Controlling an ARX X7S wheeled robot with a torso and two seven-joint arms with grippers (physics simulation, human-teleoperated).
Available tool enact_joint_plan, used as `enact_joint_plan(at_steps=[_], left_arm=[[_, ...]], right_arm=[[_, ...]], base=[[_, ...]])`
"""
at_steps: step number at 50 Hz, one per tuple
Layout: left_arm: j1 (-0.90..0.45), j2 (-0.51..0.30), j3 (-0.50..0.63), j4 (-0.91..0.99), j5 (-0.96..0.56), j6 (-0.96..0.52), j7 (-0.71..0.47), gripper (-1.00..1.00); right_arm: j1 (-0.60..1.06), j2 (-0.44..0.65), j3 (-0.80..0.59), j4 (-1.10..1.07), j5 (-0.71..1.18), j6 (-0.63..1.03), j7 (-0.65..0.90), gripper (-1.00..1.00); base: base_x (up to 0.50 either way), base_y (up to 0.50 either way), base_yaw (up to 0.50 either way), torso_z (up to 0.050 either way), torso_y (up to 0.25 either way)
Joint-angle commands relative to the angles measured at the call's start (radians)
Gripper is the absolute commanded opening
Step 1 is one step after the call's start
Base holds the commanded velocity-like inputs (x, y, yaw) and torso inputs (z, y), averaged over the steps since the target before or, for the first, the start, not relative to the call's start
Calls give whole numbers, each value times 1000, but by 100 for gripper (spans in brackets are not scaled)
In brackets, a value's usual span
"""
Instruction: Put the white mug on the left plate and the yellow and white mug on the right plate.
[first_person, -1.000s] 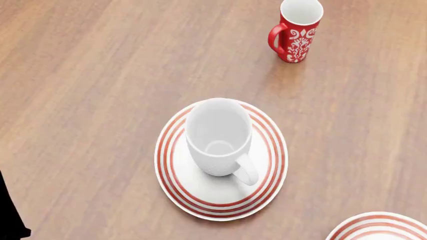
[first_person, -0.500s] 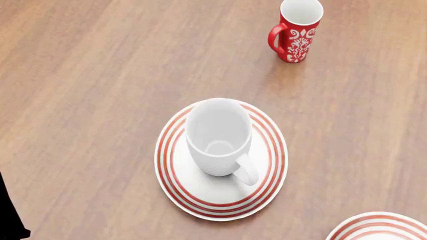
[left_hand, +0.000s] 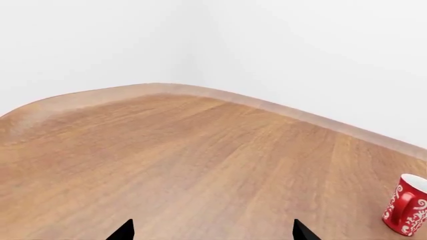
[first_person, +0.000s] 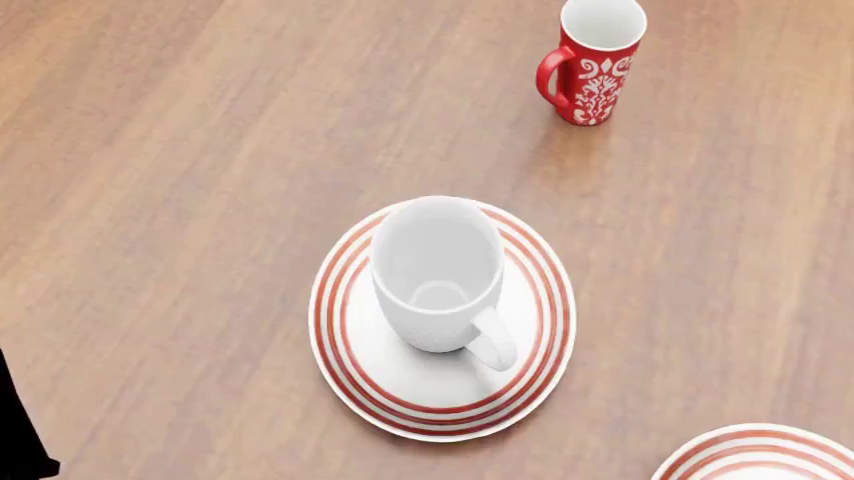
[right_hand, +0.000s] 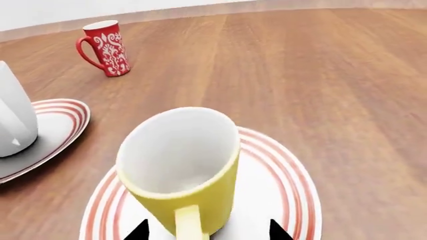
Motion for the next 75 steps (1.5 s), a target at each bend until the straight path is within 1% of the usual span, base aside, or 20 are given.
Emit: enact_joint_plan(at_steps=[1,12,20,29,36,41,49,56,58,63,69,72,75], left_arm=[[-3,0,3,-2,0,-1,-3,100],[-8,3,12,-8,7,0,-4,100],[-10,1,8,-7,1,1,-6,100],[-18,3,13,-15,2,2,-5,100],[-20,3,14,-18,1,5,-4,100],[-23,3,12,-24,-1,8,-2,100],[-32,9,20,-38,4,10,0,100],[-33,11,25,-45,10,16,3,100],[-31,11,27,-45,12,17,4,100],[-28,11,32,-52,17,24,12,100],[-29,7,38,-63,21,30,24,100],[-41,5,54,-78,27,28,42,100],[-82,-7,72,-68,30,-8,44,100]], right_arm=[[-23,-11,11,-37,-6,-63,-9,100],[-51,-19,16,-54,14,-138,-49,100],[-80,-6,21,-138,6,-134,-30,100],[-91,27,33,-259,-17,-70,36,100],[-59,93,49,-379,-15,45,119,100],[14,170,61,-440,21,167,194,100],[157,272,71,-433,96,300,267,100],[280,347,64,-436,129,396,333,100],[331,364,45,-417,142,402,316,100],[422,390,6,-405,144,438,325,100],[548,406,-51,-337,119,464,319,100],[595,397,-67,-300,118,450,300,100],[626,396,-78,-279,116,451,294,100]], base=[[0,0,0,0,0],[0,0,0,0,0],[0,0,0,0,0],[0,0,0,0,0],[0,0,0,0,0],[0,0,0,0,0],[0,0,0,0,0],[0,0,0,0,0],[0,0,0,0,0],[0,0,0,0,0],[0,0,0,0,0],[0,0,0,0,0],[0,0,0,0,0]])
